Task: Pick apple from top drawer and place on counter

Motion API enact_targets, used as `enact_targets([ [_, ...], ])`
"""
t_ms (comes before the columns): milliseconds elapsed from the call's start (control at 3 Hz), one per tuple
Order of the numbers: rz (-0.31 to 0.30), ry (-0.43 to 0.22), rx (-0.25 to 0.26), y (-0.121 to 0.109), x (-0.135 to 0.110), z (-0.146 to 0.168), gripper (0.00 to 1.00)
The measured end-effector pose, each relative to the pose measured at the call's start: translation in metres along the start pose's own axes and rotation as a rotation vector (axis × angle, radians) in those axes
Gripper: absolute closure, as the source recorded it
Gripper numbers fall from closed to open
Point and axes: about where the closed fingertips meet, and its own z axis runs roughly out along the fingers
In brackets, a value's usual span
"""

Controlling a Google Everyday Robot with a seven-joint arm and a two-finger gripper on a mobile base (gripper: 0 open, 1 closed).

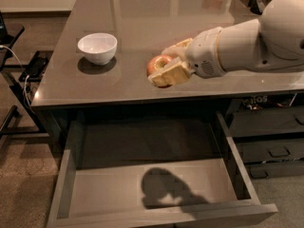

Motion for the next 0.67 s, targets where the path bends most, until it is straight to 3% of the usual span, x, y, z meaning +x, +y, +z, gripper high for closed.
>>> enact_targets([
  [333,-0.016,-0.021,0.087,-0.037,-0.005,0.007,1.0],
  [667,-0.009,-0.049,0.205,-0.093,-0.012,0.014,1.0],
])
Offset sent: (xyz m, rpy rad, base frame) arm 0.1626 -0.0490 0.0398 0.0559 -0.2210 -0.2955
